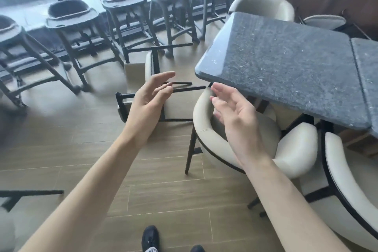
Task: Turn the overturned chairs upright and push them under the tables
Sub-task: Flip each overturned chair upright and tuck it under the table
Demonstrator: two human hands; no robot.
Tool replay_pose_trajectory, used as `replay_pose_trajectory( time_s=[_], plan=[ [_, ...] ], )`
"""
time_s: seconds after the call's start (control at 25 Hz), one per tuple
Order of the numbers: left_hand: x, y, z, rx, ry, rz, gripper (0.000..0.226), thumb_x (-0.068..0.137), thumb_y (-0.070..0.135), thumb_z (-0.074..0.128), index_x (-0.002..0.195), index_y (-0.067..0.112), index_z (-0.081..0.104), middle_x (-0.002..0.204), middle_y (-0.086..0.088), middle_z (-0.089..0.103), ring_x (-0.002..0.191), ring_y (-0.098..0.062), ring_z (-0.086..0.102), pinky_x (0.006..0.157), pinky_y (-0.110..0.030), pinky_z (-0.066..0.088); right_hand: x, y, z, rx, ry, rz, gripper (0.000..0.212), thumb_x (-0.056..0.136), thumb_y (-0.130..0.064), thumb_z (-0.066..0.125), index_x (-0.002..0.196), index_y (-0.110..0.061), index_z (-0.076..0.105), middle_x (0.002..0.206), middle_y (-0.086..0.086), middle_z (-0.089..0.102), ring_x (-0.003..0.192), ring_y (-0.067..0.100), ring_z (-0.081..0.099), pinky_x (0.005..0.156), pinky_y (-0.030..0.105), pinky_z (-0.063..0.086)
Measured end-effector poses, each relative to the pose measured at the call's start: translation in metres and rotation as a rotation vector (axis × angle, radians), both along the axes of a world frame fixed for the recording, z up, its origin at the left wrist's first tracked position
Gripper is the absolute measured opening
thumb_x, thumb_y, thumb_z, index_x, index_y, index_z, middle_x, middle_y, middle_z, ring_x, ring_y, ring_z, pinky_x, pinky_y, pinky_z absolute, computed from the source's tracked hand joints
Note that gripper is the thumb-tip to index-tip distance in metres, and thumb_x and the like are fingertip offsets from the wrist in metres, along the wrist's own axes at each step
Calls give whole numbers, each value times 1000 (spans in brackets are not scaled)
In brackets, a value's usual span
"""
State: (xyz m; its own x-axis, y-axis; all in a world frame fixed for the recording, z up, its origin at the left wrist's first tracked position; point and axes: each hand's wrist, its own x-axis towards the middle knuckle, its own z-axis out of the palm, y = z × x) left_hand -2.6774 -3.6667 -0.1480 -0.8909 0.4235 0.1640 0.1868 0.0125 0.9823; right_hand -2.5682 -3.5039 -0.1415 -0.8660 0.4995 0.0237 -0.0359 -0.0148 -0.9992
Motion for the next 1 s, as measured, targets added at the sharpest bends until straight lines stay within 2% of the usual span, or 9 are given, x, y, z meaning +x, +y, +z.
replay_pose_trajectory(
  time_s=[0.12,0.2,0.28,0.36,0.48,0.6,0.72,0.84,1.0],
  plan=[
    [-10,-37,7,33,-13,89,36,91,28,55,124,38,67,132,16,68,129,-5,60,115,-40,42,-14,-22,9,-15,1,54,34,91,-28,58,124,-27,67,126,-14,68,119,-6,60,111,37,44],
    [-17,-61,10,66,-24,130,38,87,32,57,123,40,67,132,18,68,129,-4,60,111,-37,44,-29,-41,13,-22,-1,86,33,95,-24,59,127,-25,66,128,-14,66,120,-6,58,113,38,42],
    [-27,-87,12,106,-41,166,39,89,28,53,120,43,69,131,21,67,129,-3,59,107,-34,44,-48,-62,17,-22,1,114,32,99,-18,57,130,-23,64,130,-15,65,120,-10,57,114,39,42],
    [-42,-114,13,139,-61,188,42,91,23,48,117,47,71,132,22,67,129,-3,59,108,-36,43,-69,-85,20,-43,-7,123,32,99,-20,56,130,-27,64,128,-16,65,122,-3,58,110,44,45],
    [-69,-153,19,133,-96,195,39,86,37,51,118,51,69,134,26,64,130,-1,58,109,-36,43,-102,-120,25,-70,-31,145,33,91,-34,56,121,-37,67,123,-19,67,123,3,59,102,48,51],
    [-102,-197,27,135,-145,198,45,74,56,53,118,54,66,133,30,63,129,2,57,108,-34,42,-144,-162,29,-41,-9,153,29,92,-33,56,118,-39,68,120,-21,68,121,2,60,107,46,48],
    [-134,-240,33,147,-137,206,49,75,61,51,122,54,64,135,30,62,129,2,57,109,-34,42,-189,-203,31,-4,8,170,30,96,-29,55,124,-33,66,125,-16,67,122,1,59,112,44,42],
    [-160,-280,36,134,-134,227,49,75,63,49,121,56,63,143,26,56,132,1,54,114,-37,39,-224,-240,30,27,19,195,34,91,-36,56,124,-35,66,126,-16,67,122,1,59,111,42,44],
    [-193,-329,33,132,-176,257,53,72,63,49,122,54,62,146,24,54,132,0,55,117,-39,37,-265,-287,23,21,16,210,33,90,-33,56,121,-33,68,126,-11,67,123,3,60,109,42,46]
  ],
)
